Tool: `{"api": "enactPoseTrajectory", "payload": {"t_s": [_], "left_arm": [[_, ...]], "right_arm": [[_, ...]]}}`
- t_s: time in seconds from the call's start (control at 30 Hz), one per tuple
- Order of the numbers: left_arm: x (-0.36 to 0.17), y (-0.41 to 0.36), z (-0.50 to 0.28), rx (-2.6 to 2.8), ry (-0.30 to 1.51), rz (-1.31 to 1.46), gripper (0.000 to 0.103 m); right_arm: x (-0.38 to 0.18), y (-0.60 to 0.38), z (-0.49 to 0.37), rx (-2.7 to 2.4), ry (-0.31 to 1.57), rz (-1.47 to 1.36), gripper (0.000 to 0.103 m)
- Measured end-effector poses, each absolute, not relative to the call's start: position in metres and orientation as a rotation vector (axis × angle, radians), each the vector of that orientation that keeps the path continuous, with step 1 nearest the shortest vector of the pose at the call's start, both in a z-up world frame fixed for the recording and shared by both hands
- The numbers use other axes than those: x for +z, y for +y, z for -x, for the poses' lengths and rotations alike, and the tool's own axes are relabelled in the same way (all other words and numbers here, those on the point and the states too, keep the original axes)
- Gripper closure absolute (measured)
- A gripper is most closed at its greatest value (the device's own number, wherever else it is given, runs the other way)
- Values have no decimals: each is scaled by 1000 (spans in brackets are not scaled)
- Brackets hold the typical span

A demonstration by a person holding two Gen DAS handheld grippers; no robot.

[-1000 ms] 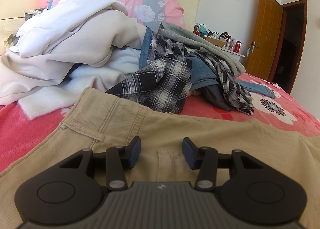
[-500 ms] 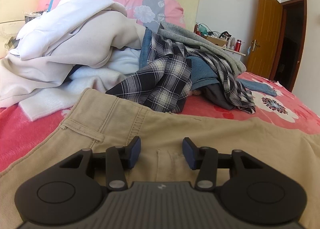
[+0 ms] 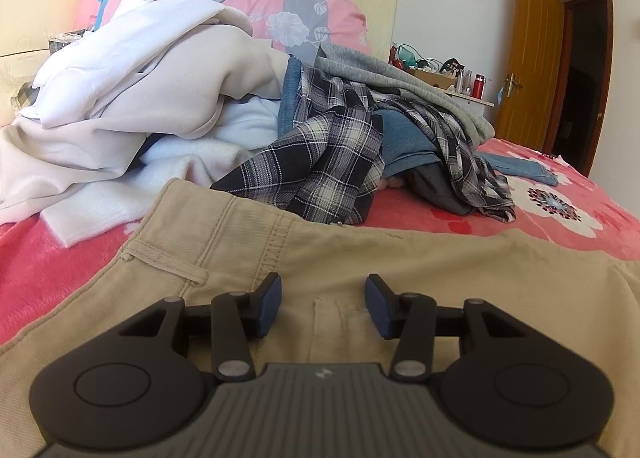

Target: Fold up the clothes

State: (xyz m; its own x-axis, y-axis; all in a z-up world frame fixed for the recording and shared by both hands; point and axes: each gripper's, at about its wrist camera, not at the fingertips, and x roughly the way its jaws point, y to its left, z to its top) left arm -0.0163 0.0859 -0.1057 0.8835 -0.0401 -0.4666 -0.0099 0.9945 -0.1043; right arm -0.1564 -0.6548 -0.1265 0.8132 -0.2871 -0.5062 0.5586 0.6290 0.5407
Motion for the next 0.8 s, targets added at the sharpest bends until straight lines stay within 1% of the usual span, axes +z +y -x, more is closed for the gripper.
{"api": "enactPoseTrajectory", "payload": {"t_s": [0.03,0.17,0.27,0.47,0.57,0.63,0.7,0.8], "left_arm": [[-106,86,16,-15,488,104,55],[-106,84,16,-11,487,98,55],[-106,84,16,-10,487,96,55],[-106,83,17,-8,487,91,55],[-106,83,17,-8,486,91,55],[-106,83,17,-9,486,92,55],[-106,83,17,-9,486,92,55],[-106,83,17,-9,486,92,55]], "right_arm": [[-125,-653,155,-507,401,-718,102],[-108,-641,160,-526,371,-613,103],[-105,-646,160,-533,361,-604,103],[-72,-652,155,-516,272,-568,103],[-90,-667,143,-534,365,-568,103],[-113,-675,136,-561,457,-592,103],[-129,-677,141,-576,458,-630,103],[-129,-676,151,-603,440,-661,102]]}}
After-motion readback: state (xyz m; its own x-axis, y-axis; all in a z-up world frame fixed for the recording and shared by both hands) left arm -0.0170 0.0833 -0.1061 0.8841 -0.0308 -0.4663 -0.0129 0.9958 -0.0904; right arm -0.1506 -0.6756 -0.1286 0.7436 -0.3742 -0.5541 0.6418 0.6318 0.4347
